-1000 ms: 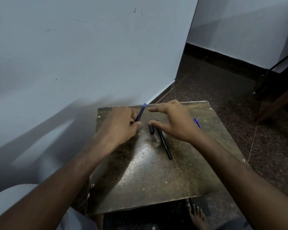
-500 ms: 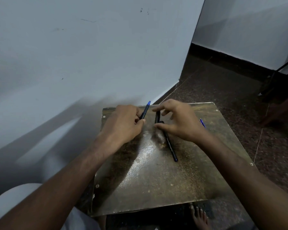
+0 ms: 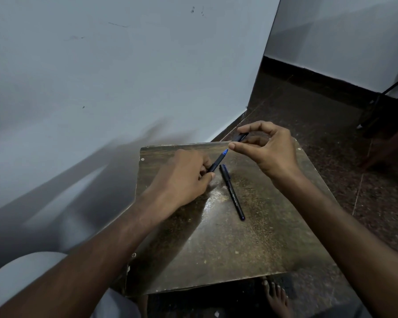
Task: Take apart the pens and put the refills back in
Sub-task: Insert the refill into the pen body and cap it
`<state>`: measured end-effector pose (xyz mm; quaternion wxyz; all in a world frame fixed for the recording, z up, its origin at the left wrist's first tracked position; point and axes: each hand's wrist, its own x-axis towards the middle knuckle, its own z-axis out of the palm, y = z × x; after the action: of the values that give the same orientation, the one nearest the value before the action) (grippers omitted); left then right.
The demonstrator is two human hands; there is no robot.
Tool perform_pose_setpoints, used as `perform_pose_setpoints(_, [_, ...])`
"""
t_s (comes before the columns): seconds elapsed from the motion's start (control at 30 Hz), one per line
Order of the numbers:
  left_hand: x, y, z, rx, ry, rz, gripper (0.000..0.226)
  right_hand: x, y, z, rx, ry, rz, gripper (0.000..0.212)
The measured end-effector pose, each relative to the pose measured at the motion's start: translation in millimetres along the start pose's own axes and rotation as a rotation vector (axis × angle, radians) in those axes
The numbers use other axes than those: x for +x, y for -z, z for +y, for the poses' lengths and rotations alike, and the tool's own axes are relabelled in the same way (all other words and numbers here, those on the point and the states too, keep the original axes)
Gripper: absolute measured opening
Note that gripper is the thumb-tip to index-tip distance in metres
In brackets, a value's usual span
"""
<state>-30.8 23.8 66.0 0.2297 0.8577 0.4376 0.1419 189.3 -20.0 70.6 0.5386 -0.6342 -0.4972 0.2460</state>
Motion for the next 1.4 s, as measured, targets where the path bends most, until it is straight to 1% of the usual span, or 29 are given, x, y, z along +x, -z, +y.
perform_pose_setpoints(0.13, [0, -1, 2, -0.007, 0.012, -0.014, 0.015, -1, 0, -1, -0.026, -0.024, -0.061, 0.043])
perform_pose_setpoints(0.33, [-2, 1, 2, 0.002, 0.015, -0.002, 0.016, -1, -2, -1, -0.124, 0.005, -0.121, 0.041])
perform_pose_setpoints(0.43, [-2, 2, 1, 0.006, 0.009, 0.000, 0.015, -2, -6, 0, -0.168, 0.044, -0.178, 0.025])
perform_pose_setpoints(0.5, [-2, 1, 1, 0.006, 0.002, 0.012, 0.013, -3, -9, 3, -0.098, 0.028, -0.196, 0.016])
perform_pose_setpoints(0.57, [0, 0, 0, -0.024, -0.002, 0.014, 0.010, -4, -12, 5, 0.014, -0.034, -0.196, 0.021])
perform_pose_setpoints(0.63, [1, 0, 0, -0.082, 0.007, 0.005, 0.004, -5, -15, 5, 0.138, -0.137, -0.214, 0.028])
perform_pose_setpoints(0.7, [2, -3, -1, -0.139, 0.013, -0.001, 0.014, -5, -17, 5, 0.235, -0.251, -0.255, 0.022])
perform_pose_setpoints(0.8, [2, -7, -1, -0.237, 0.041, -0.031, 0.014, -3, -15, 3, 0.302, -0.339, -0.298, 0.014])
perform_pose_setpoints(0.87, [2, -9, 0, -0.271, 0.055, -0.047, 0.012, -3, -13, 1, 0.321, -0.350, -0.316, 0.014])
perform_pose_setpoints(0.97, [2, -10, 1, -0.303, 0.060, -0.031, 0.015, -4, -12, 0, 0.339, -0.354, -0.326, 0.014])
perform_pose_setpoints(1.17, [1, -8, 1, -0.280, 0.053, -0.014, 0.019, -9, -14, 0, 0.352, -0.336, -0.308, 0.013])
perform_pose_setpoints(1.3, [0, -7, 4, -0.290, 0.057, 0.037, 0.007, -8, -10, -1, 0.397, -0.311, -0.263, 0.015])
perform_pose_setpoints(1.4, [0, -7, 8, -0.412, 0.067, 0.067, 0.010, -8, -8, -2, 0.390, -0.303, -0.230, 0.018])
